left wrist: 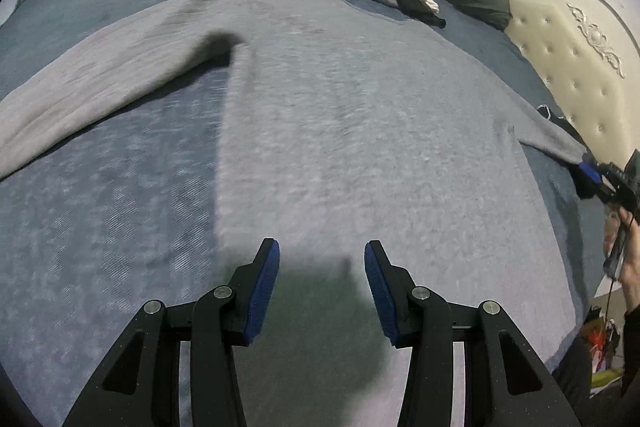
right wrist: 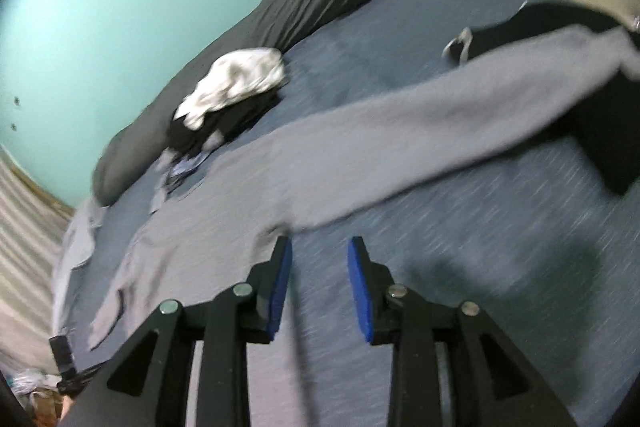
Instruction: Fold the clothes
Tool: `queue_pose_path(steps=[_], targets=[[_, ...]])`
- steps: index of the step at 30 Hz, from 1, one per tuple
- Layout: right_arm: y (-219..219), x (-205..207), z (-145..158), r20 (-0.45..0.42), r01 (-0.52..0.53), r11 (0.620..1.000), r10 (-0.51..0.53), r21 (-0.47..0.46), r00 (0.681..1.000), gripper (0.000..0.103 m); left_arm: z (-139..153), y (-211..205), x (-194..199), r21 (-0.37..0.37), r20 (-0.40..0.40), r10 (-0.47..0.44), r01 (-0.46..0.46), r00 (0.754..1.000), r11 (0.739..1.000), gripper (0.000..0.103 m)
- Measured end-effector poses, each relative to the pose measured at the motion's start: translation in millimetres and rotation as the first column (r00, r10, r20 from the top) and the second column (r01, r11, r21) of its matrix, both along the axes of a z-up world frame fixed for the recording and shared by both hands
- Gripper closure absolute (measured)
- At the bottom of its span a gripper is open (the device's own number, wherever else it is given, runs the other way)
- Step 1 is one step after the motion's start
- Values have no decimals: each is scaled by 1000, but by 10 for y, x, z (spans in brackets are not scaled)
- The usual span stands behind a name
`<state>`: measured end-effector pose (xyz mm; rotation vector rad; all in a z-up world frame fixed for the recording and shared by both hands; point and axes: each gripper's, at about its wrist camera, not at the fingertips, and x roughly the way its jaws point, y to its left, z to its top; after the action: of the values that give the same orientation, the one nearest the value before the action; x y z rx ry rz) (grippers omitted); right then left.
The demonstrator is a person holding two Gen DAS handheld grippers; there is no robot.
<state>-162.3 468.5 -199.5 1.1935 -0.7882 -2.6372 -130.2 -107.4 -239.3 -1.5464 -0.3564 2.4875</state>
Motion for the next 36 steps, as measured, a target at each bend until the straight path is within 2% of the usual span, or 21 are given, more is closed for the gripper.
queue_pose_path(steps=[3, 10, 15, 19, 24, 30, 36], targets=[[-338, 152, -51, -10, -56, 997, 55, -44, 998, 72, 22, -102, 111, -1, 19, 28, -28, 999, 1000, 55], [-984, 440, -336, -15, -107, 977, 106, -186, 994, 69, -208, -274, 401, -41, 85, 55, -52, 995, 998, 55], [-1258, 602, -482, -36, -130, 971, 125, -202, 992, 67, -285, -324, 529, -37, 101, 70, -67, 992, 997, 55], [-1367, 604, -544, -34, -157, 974, 154, -166, 988, 67, -293, -414, 579, -48, 106, 99, -94, 989, 994, 55], [-1373, 584, -579, -59, -175, 968, 167, -181, 984, 66, -308, -472, 578, -28, 105, 139, -136, 985, 990, 55], [-1329, 545, -623, -54, -165, 966, 157, -197, 986, 66, -300, -397, 560, -8, 91, 138, -138, 986, 990, 55], [-1281, 552, -582, -77, -158, 967, 146, -199, 986, 66, -376, -299, 556, -6, 112, 121, -121, 986, 993, 55]])
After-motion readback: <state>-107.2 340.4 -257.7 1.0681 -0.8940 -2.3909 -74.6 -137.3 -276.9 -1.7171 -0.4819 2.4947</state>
